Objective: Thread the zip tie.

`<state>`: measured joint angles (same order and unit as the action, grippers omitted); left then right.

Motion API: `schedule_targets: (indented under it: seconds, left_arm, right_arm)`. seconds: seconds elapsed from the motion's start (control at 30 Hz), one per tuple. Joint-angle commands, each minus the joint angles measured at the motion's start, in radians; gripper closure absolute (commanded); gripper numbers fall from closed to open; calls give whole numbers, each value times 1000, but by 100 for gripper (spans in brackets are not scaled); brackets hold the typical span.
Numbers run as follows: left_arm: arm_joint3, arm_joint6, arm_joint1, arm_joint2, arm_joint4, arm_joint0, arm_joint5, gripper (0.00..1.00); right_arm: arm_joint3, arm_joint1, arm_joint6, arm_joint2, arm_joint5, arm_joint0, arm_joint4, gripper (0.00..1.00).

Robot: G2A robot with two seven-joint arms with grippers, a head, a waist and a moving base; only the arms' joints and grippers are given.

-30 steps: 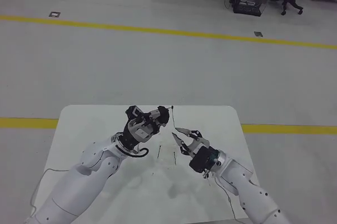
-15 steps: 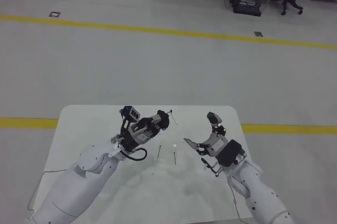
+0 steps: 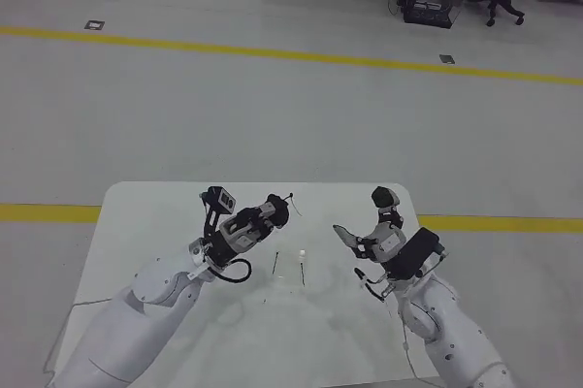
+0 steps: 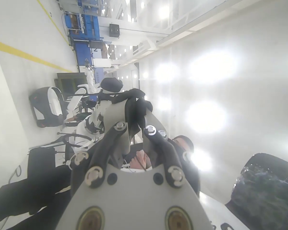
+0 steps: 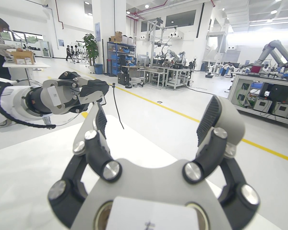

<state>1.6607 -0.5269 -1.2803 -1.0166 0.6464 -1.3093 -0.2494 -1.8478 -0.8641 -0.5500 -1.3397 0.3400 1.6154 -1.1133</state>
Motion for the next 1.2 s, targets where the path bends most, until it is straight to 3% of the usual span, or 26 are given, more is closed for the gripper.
schedule_targets:
  seconds: [0.0, 0.17, 0.27, 0.3, 0.43, 0.6, 0.93, 1.17]
  left_arm:
    - [3, 19, 1, -4, -12, -1, 1, 100]
    - [9, 77, 12, -61, -129, -10, -24, 100]
    - [37, 100, 15, -85, -100, -29, -21, 100]
    - [40, 97, 18, -91, -133, -29, -15, 100]
    - [57, 128, 22, -84, -248, -46, 3, 100]
    - [90, 210, 23, -80, -312, -65, 37, 100]
    - [100, 212, 22, -78, -312, -68, 34, 100]
    - [99, 288, 24, -75, -371, -101, 68, 100]
  right_arm:
    - [-1, -1, 6, -1, -3, -1, 1, 0]
    - [11, -1, 13, -24, 0, 8, 40, 0]
    - [17, 6, 19, -38, 0, 16, 51, 0]
    - [19, 9, 22, -41, 0, 18, 56, 0]
    - [20, 21, 38, -54, 0, 27, 81, 0]
    - [12, 36, 53, -62, 0, 50, 111, 0]
    - [6, 39, 55, -61, 0, 55, 118, 0]
    - [6, 39, 55, -61, 0, 55, 118, 0]
